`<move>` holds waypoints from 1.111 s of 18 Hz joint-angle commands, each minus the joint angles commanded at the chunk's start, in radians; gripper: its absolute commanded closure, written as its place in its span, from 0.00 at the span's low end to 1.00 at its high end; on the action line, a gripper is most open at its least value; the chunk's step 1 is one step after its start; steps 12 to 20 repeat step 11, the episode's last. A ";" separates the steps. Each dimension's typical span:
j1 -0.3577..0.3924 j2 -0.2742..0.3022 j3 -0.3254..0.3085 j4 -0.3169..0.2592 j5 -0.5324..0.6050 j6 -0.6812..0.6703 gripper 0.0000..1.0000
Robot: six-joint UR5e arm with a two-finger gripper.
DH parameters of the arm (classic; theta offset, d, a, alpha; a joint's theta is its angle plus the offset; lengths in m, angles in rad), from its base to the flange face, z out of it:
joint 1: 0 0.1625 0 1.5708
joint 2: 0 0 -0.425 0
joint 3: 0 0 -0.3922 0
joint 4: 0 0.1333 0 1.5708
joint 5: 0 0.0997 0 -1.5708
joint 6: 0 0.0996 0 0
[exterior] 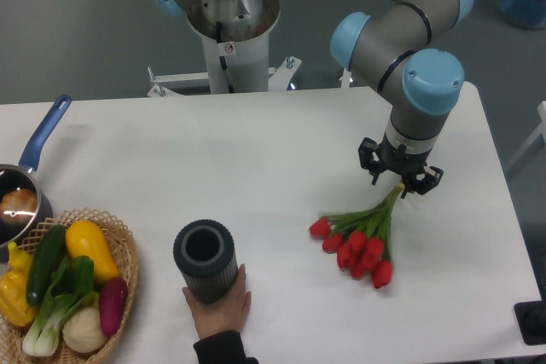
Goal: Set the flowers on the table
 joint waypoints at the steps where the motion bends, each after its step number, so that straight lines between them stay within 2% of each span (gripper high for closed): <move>1: 0.005 0.000 0.002 0.015 0.002 -0.003 0.00; 3: 0.021 0.000 -0.005 0.066 -0.005 -0.003 0.00; 5: 0.031 -0.005 -0.003 0.145 -0.040 -0.008 0.00; 7: 0.041 -0.015 -0.003 0.179 -0.057 0.002 0.00; 20: 0.045 -0.018 -0.003 0.184 -0.055 0.002 0.00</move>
